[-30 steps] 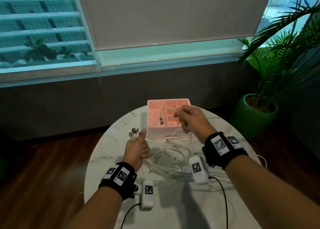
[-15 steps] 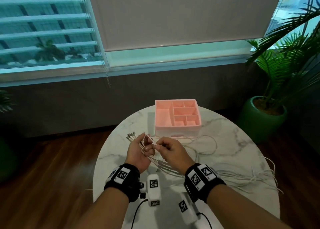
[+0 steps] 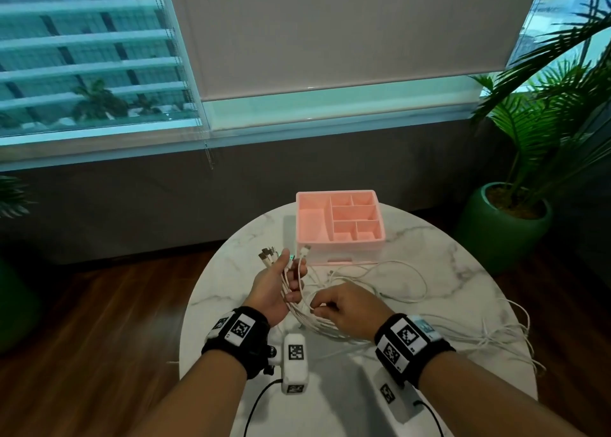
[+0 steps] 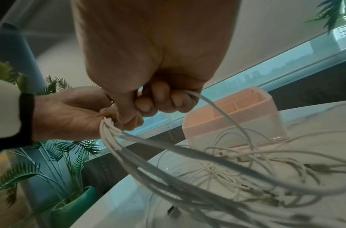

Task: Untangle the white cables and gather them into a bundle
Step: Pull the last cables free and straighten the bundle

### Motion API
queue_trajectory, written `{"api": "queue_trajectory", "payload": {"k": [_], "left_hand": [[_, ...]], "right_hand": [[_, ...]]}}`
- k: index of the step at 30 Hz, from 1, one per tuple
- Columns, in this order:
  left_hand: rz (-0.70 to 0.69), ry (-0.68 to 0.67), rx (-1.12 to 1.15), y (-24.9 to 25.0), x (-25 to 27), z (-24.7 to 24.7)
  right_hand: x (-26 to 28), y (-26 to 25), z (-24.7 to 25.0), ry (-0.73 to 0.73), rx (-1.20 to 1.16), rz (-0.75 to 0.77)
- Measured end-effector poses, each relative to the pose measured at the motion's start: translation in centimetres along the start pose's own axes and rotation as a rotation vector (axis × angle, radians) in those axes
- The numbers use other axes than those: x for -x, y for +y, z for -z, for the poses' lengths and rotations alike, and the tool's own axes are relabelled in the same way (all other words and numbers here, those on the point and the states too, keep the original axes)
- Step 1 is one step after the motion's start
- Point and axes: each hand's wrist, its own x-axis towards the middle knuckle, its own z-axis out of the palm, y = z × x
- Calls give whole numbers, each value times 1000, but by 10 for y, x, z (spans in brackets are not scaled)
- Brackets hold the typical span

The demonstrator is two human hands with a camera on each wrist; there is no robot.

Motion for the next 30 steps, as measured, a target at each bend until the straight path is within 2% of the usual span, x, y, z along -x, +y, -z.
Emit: {"api": "queue_trajectory", "payload": {"k": [3,7,10,12,15,20,24,27,30], "left_hand": [[-13,48,-39,-3,2,0],[-155,190,-137,-2,2,-1],[-217,290,13,4,-5,6],[-247,308,169,11,-6,14],[-270,312,183,13,-6,20],[-290,276,43,-2,-6,11],[-291,274,-4,9,-3,18],[-301,321,70,22,-1,32],[-314,340,75,23,0,36]], "right_hand": [[4,7,3,-9,-8,-42],[4,18,-1,16,-106,-117],[12,38,-4,-38,-22,-179],[25,64,1,-37,75,-293],[45,98,13,103,111,-446],[33,101,36,431,40,-441],[28,128,65,737,-123,-675],[48,154,79,640,22,-841],[66,167,87,553,8,-921]]}}
